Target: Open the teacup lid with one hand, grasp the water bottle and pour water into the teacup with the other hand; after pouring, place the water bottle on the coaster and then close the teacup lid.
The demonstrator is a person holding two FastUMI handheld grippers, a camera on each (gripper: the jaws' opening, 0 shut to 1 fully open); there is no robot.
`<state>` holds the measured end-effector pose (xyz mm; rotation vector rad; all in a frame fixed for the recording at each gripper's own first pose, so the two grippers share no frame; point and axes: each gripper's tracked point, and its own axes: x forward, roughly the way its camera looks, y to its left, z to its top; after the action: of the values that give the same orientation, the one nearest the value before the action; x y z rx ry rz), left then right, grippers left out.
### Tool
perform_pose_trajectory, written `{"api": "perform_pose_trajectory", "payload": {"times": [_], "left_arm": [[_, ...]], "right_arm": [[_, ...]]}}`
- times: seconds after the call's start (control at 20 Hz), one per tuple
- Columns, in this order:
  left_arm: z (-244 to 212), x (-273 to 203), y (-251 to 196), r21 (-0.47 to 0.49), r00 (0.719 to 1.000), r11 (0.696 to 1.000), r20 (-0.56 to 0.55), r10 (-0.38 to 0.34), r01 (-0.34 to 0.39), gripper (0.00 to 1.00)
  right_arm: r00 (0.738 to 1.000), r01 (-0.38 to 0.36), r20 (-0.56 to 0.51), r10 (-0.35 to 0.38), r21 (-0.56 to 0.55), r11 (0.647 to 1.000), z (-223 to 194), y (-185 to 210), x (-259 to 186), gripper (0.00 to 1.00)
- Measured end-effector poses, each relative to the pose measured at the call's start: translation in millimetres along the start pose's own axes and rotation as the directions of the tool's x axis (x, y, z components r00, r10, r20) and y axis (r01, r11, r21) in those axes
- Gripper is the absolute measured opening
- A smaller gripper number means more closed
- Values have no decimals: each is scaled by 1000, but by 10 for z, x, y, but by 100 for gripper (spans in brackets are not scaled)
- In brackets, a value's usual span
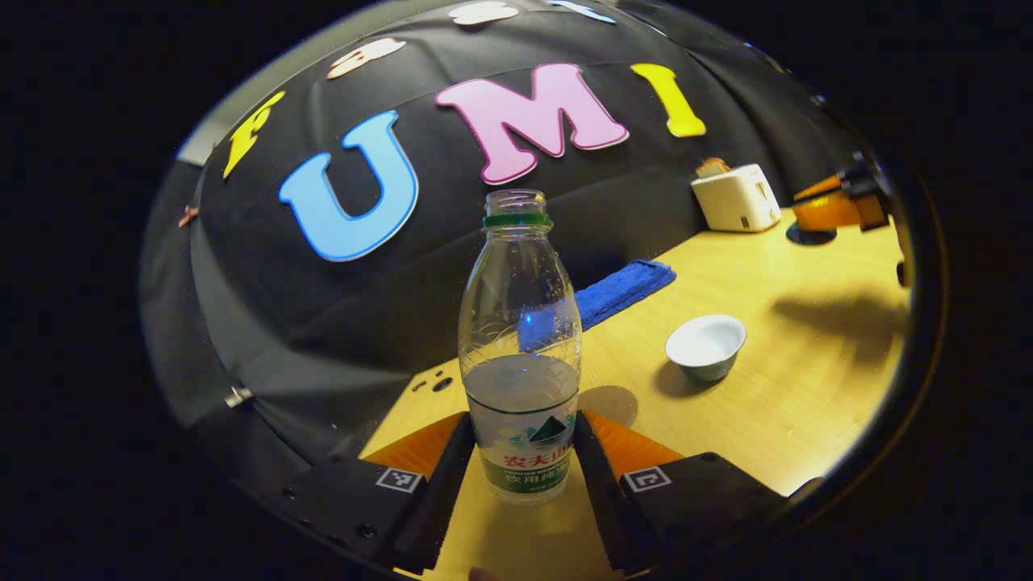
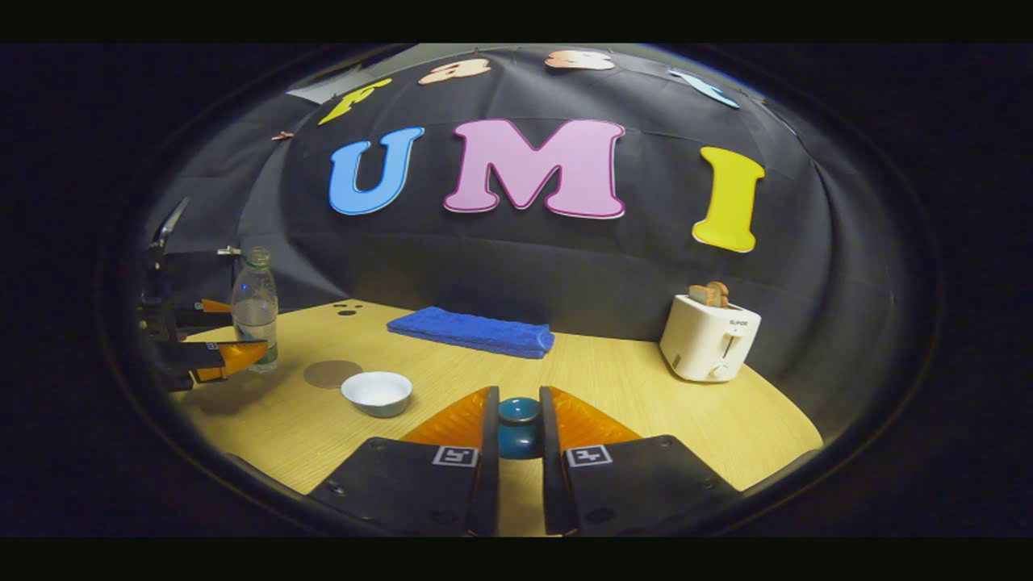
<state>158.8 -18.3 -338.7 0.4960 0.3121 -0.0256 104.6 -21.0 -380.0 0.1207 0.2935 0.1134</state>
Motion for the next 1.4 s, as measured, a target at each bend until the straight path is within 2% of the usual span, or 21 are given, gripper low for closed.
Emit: {"api": "perform_pose_trajectory", "payload": {"times": [0.15, 0.3, 0.55, 0.75, 1.2, 1.3, 1.35, 1.4], "left_arm": [[7, 97, 23, 145, 1000, 989, -15, 8, -6, 76], [19, 186, 0, 296, 999, 955, -37, 6, 5, 75], [79, 357, -47, 484, 999, 875, -43, 26, -2, 75], [130, 418, -92, 618, 999, 785, -13, 52, -33, 75], [171, 476, -63, 784, 997, 617, 35, 69, -70, 75], [153, 530, -31, 805, 997, 589, 30, 70, -66, 75], [146, 567, -32, 815, 997, 576, 28, 70, -64, 75], [141, 602, -19, 825, 997, 562, 25, 71, -61, 75]], "right_arm": [[1000, 13, 8, -13, 3, 1000, -1, -129, -73, 24], [1000, 21, 13, -21, -8, 1000, 5, -232, -155, 24], [1000, 26, 13, -26, -7, 1000, -13, -376, -230, 24], [999, 32, 14, -32, -18, 999, -31, -461, -297, 24], [999, 38, 19, -38, -9, 999, -69, -569, -335, 24], [999, 37, 17, -37, -10, 999, -76, -571, -338, 24], [999, 38, 16, -38, -11, 999, -79, -583, -335, 29], [999, 39, 15, -39, -12, 999, -75, -592, -337, 24]]}}
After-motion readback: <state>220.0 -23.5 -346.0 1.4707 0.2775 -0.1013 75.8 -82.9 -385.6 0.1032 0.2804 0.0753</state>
